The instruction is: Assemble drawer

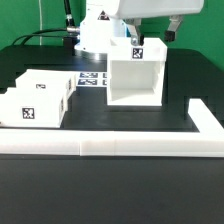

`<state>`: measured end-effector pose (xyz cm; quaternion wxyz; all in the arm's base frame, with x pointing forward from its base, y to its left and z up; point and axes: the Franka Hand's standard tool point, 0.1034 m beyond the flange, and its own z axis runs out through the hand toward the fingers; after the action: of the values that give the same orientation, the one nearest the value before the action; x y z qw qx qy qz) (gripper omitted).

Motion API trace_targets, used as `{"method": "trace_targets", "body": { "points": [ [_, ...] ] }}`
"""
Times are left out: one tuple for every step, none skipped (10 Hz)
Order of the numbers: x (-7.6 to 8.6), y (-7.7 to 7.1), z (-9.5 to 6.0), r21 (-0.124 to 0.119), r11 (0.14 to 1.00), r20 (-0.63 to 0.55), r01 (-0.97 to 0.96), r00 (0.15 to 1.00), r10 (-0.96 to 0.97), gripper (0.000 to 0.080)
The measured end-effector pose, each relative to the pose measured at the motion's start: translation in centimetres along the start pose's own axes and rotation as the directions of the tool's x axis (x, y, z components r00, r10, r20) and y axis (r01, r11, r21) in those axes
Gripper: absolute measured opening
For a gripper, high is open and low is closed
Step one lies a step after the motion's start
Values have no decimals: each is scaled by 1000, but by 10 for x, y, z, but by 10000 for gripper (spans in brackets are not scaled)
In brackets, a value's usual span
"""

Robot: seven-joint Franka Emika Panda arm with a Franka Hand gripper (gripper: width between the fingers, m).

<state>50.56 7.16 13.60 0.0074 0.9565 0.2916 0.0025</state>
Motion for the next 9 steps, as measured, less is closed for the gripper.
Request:
{"method": "trace_targets", "body": {
  "points": [
    [-5,-4,-2,-3,1000,-2,1,1000,-1,650],
    [-5,-2,0,-1,1000,0,2,1000,-2,650],
    [-5,-2,1,0,1000,1,2,1000,-2,650],
    [-6,-3,1,-2,1000,-2,-31,1000,31,650],
    [-12,-6,0,-7,990,-14,-139,990,139,650],
    [-24,-20,1,-11,969,-10,-246,969,246,650],
    [-33,-36,3,-13,937,3,-350,937,350,650],
    [-38,-47,6,-14,909,13,-416,909,416,650],
    [-42,-50,7,-8,902,20,-431,902,431,650]
  ]
}}
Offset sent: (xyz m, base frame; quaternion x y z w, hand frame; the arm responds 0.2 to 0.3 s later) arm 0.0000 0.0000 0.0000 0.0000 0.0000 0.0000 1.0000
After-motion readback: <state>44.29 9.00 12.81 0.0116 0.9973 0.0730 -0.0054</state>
